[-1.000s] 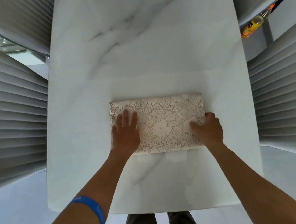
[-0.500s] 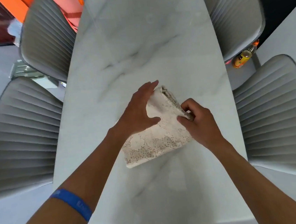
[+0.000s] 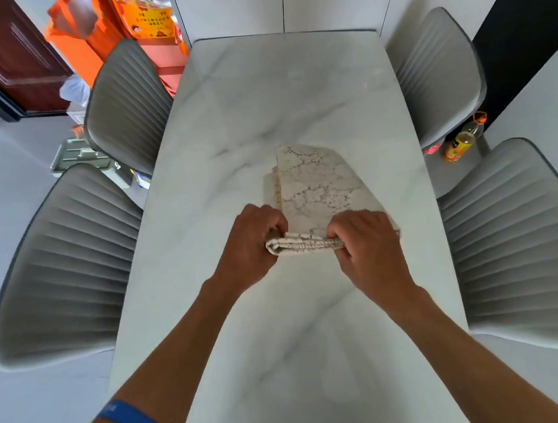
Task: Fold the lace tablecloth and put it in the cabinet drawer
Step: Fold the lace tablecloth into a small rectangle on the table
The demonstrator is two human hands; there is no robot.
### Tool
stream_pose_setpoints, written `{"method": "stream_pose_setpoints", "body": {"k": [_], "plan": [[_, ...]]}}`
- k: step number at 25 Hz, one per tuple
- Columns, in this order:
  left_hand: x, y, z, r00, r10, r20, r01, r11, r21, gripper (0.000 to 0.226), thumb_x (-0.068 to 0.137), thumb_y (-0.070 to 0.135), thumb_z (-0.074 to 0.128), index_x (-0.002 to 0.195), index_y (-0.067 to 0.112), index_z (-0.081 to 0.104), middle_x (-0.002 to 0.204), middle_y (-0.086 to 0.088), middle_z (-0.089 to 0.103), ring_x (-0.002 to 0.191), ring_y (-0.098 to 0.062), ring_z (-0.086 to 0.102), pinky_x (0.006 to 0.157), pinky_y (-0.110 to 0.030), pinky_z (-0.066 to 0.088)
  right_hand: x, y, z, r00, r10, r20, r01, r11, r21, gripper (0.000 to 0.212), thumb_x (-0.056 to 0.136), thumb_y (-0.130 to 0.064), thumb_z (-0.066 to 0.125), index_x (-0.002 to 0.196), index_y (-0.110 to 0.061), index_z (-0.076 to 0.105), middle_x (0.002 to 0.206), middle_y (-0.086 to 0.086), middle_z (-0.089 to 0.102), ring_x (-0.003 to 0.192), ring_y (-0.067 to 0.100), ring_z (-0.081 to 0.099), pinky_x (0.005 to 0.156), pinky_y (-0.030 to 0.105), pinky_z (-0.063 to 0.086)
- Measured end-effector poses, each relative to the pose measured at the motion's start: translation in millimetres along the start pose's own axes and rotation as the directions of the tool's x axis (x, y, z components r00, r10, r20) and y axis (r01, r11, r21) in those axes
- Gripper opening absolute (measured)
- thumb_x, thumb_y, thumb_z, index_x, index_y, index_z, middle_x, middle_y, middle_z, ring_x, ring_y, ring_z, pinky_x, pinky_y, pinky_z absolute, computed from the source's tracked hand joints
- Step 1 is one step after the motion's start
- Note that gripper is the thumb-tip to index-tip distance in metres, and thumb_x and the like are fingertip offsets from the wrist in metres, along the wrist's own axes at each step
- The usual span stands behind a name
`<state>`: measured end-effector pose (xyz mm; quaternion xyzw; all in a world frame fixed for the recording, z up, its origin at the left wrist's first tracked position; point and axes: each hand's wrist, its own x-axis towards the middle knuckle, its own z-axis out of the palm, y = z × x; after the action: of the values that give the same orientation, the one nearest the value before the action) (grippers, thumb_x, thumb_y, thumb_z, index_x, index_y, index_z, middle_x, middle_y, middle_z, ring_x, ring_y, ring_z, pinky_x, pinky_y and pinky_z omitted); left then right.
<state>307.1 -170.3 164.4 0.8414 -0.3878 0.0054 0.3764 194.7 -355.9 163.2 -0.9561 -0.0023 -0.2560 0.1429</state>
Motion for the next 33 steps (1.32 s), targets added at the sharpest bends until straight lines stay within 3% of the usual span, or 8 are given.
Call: {"method": "stream_pose_setpoints", "body": {"k": [3, 6, 11, 16, 19, 24, 28, 33], "plan": [[-96.6, -27.6, 54.6, 0.948, -0.129, 0.291, 0.096, 0.988, 0.123, 0.022, 0.075, 0.0, 0.065, 0.092, 0.013, 0.067, 0.093, -0.004, 0.066, 0.085, -0.027, 0.054, 0.074, -0.046, 0.047, -101.3, -13.0, 49.1, 0.953, 0.028, 0.301, -0.015, 0.999, -0.047, 0.024, 0.066, 0.002, 0.074, 0.081, -0.014, 0.064, 0.079, 0.004, 0.063, 0.073, 0.029, 0.059, 0.068, 0.04, 0.048], [-187.7, -41.8, 87.6, 0.693, -0.348, 0.631, 0.217, 0.936, 0.278, 0.051, 0.079, 0.003, 0.054, 0.121, 0.032, 0.057, 0.136, 0.011, 0.051, 0.124, -0.018, 0.044, 0.108, -0.033, 0.035, -195.4, -22.5, 71.3, 0.738, 0.034, 0.673, -0.041, 0.999, -0.006, 0.027, 0.065, 0.002, 0.071, 0.084, -0.017, 0.066, 0.097, 0.001, 0.066, 0.09, 0.027, 0.066, 0.079, 0.035, 0.052], [-150.3, -37.3, 120.8, 0.732, -0.605, 0.314, 0.571, 0.796, 0.202, 0.044, 0.089, 0.024, 0.056, 0.133, 0.026, 0.048, 0.127, -0.001, 0.058, 0.115, -0.025, 0.052, 0.097, -0.037, 0.044, -186.3, 7.5, 82.9, 0.764, 0.326, 0.556, -0.398, 0.917, 0.009, 0.042, 0.086, -0.023, 0.062, 0.128, -0.02, 0.056, 0.143, 0.005, 0.051, 0.132, 0.027, 0.047, 0.106, 0.037, 0.04], [-154.7, -36.7, 150.9, 0.647, -0.654, 0.392, 0.452, 0.743, 0.494, 0.075, 0.092, 0.044, 0.055, 0.152, 0.041, 0.01, 0.163, -0.007, -0.004, 0.145, -0.031, 0.011, 0.108, -0.048, 0.033, -179.0, 29.0, 106.0, 0.546, 0.302, 0.781, -0.36, 0.927, -0.107, 0.06, 0.092, -0.03, 0.059, 0.148, -0.032, 0.039, 0.166, -0.004, 0.01, 0.151, 0.03, 0.007, 0.115, 0.045, 0.032], [-174.0, -37.9, 144.0, 0.613, -0.715, 0.335, 0.56, 0.693, 0.454, 0.082, 0.087, 0.043, 0.064, 0.152, 0.042, 0.014, 0.159, -0.013, 0.005, 0.141, -0.034, 0.016, 0.105, -0.047, 0.038, -193.2, 26.7, 105.4, 0.622, 0.482, 0.617, -0.632, 0.775, 0.032, 0.042, 0.084, -0.012, 0.066, 0.125, -0.022, 0.066, 0.159, 0.005, 0.029, 0.136, 0.028, 0.037, 0.11, 0.037, 0.037], [-174.3, -34.9, 126.5, 0.643, -0.622, 0.446, 0.406, 0.771, 0.491, 0.084, 0.084, 0.039, 0.068, 0.152, 0.038, 0.018, 0.144, -0.011, 0.025, 0.128, -0.032, 0.034, 0.098, -0.043, 0.042, -204.3, 22.1, 93.8, 0.377, 0.668, 0.642, -0.907, 0.405, 0.111, 0.027, 0.083, -0.011, 0.063, 0.101, -0.032, 0.06, 0.118, 0.005, 0.054, 0.09, 0.019, 0.06, 0.078, 0.028, 0.044], [-179.5, -41.7, 125.4, 0.707, -0.4, 0.583, -0.048, 0.796, 0.604, 0.086, 0.091, 0.037, 0.059, 0.154, 0.031, 0.001, 0.163, -0.009, -0.013, 0.15, -0.03, -0.008, 0.12, -0.05, 0.006, -226.6, 30.8, 76.2, 0.761, 0.269, 0.591, -0.29, 0.955, -0.062, 0.044, 0.084, -0.012, 0.058, 0.125, -0.027, 0.06, 0.144, 0.005, 0.048, 0.122, 0.027, 0.051, 0.09, 0.038, 0.049], [-176.6, -65.5, 122.7, 0.65, -0.251, 0.717, -0.019, 0.938, 0.346, 0.077, 0.091, 0.034, 0.062, 0.153, 0.038, 0.017, 0.163, 0.009, -0.004, 0.15, -0.013, -0.005, 0.121, -0.033, 0.017, -236.5, 51.3, 81.0, 0.656, -0.198, 0.728, 0.266, 0.964, 0.022, 0.071, 0.072, -0.023, 0.069, 0.14, -0.017, 0.053, 0.152, 0.009, 0.045, 0.14, 0.036, 0.041, 0.111, 0.052, 0.038]]}}
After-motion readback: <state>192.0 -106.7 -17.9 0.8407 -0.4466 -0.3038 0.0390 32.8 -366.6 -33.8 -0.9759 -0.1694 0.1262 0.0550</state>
